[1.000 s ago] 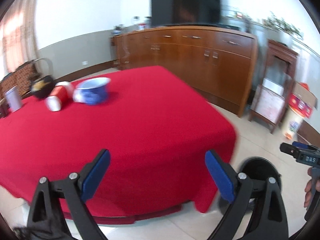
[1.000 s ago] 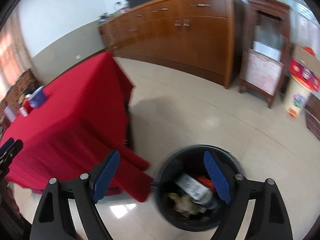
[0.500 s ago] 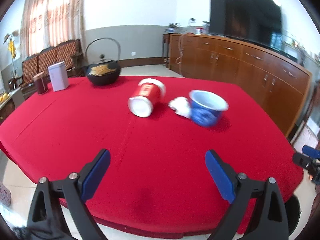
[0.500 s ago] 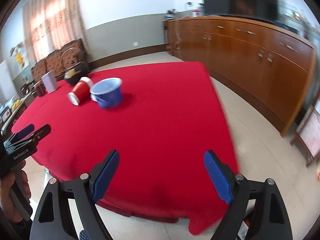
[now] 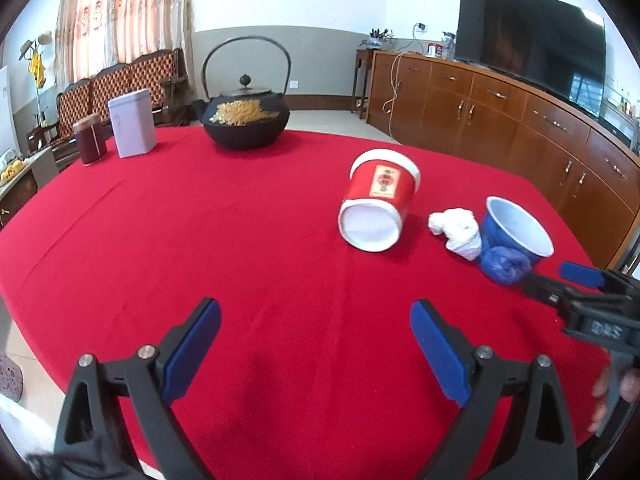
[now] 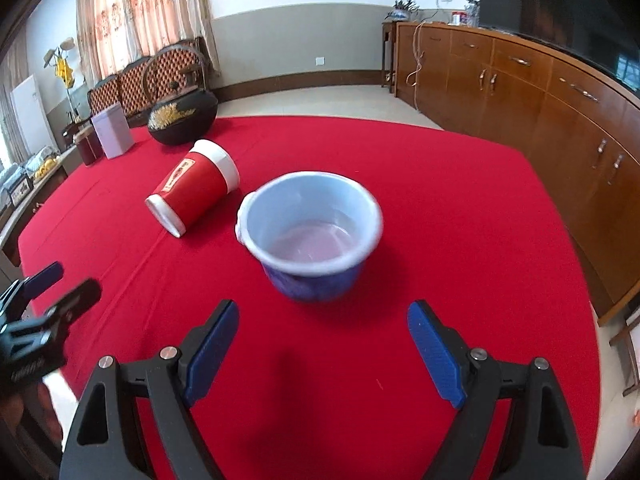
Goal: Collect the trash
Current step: 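Move both grippers back to the red paper cup and blue bowl on the table, then grasp the red paper cup with the left gripper while the right gripper grasps the blue bowl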
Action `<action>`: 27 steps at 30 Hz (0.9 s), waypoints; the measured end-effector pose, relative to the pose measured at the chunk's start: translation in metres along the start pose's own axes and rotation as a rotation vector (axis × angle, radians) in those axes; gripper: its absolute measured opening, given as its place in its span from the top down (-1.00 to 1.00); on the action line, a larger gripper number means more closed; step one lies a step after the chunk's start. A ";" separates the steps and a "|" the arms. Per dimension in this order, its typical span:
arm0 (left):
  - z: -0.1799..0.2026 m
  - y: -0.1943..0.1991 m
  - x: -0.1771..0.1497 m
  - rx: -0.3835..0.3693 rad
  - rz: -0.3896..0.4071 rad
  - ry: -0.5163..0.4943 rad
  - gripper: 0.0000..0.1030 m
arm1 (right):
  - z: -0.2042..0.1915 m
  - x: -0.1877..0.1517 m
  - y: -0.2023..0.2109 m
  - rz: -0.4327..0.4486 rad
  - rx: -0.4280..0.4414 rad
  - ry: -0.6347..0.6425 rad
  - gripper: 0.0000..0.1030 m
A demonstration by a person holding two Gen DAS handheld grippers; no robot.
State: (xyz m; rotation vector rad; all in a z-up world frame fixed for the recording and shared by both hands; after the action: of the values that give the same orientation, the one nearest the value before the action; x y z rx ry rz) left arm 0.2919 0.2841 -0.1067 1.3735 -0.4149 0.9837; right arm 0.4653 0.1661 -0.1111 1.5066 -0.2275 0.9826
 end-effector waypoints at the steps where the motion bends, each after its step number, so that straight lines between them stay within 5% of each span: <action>1: -0.001 -0.001 0.001 -0.002 0.000 0.004 -0.87 | -0.005 0.005 -0.008 -0.005 0.007 0.002 -0.70; 10: 0.002 -0.013 0.018 -0.030 -0.001 0.002 -0.87 | 0.031 0.027 -0.029 -0.006 -0.060 -0.112 -0.70; 16: 0.016 -0.042 0.047 -0.043 -0.024 -0.039 -0.87 | 0.046 0.033 -0.032 0.011 -0.157 -0.079 -0.70; 26: 0.020 -0.093 0.064 -0.105 -0.106 -0.020 -0.81 | 0.056 0.041 -0.044 0.019 -0.063 -0.079 -0.62; 27: 0.019 -0.094 0.065 -0.119 -0.111 -0.005 -0.59 | 0.055 0.042 -0.045 0.024 -0.056 -0.078 -0.48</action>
State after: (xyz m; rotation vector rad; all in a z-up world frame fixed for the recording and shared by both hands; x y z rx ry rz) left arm 0.4071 0.2984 -0.1119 1.2781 -0.3911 0.8517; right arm 0.5448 0.1434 -0.1086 1.4950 -0.3273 0.9303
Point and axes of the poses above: each gripper's, at about its wrist camera, not at the fingertips, and y roughly against the way its jaws point, z to its right, x to its top, the point moved 1 cm from there along -y, roughly the way its jaws point, and after that the axes turned 11 degrees about -x, right-handed, at the moved point
